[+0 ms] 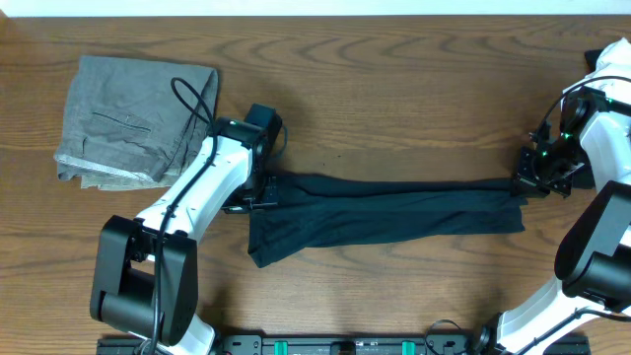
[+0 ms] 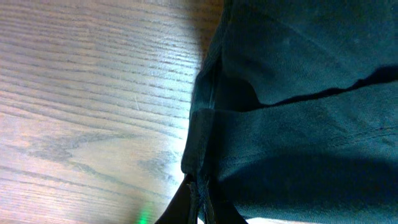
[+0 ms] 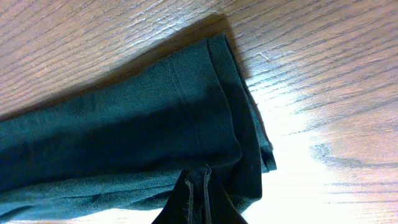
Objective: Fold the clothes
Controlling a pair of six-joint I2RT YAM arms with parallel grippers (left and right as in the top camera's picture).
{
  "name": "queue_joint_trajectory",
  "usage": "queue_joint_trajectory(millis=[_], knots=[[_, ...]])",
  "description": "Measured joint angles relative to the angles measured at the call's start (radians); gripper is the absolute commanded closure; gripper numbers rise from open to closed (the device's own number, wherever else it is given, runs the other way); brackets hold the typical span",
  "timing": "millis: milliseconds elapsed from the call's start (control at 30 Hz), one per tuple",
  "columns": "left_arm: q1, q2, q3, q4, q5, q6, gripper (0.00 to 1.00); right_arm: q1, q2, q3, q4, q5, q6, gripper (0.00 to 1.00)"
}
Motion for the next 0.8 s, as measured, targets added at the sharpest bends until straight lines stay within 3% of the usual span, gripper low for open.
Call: queue_joint_trajectory(millis=[533,633,667,700,733,800], knots=[[0.0,0.0,-0.013,0.029,0.0,0.0,0.92,0.0,0.0,-0.067,0.078,0.006,0.003,0.99],[0.0,0.0,-0.034,0.036,0.0,0.001,0.83,0.0,0.0,-0.069,0.078,0.01,0.003,0.97],[0.0,0.0,-0.045,0.038,-0.001,0.0,0.76,0.0,0.0,-0.069,0.078,0.011,0.005,0.9],[0.0,0.0,-0.056,0.037,-0.001,-0.001,0.62,0.0,0.0,-0.07,0.079,0.013,0.011,0.7],[0.0,0.0,-0.065,0.036,0.0,-0.004,0.52,0.0,0.0,-0.07,0.079,0.015,0.013,0.6],[0.0,0.0,-0.076,0.028,0.0,-0.008,0.45,0.0,0.0,-0.07,0.078,0.021,0.011,0.53]])
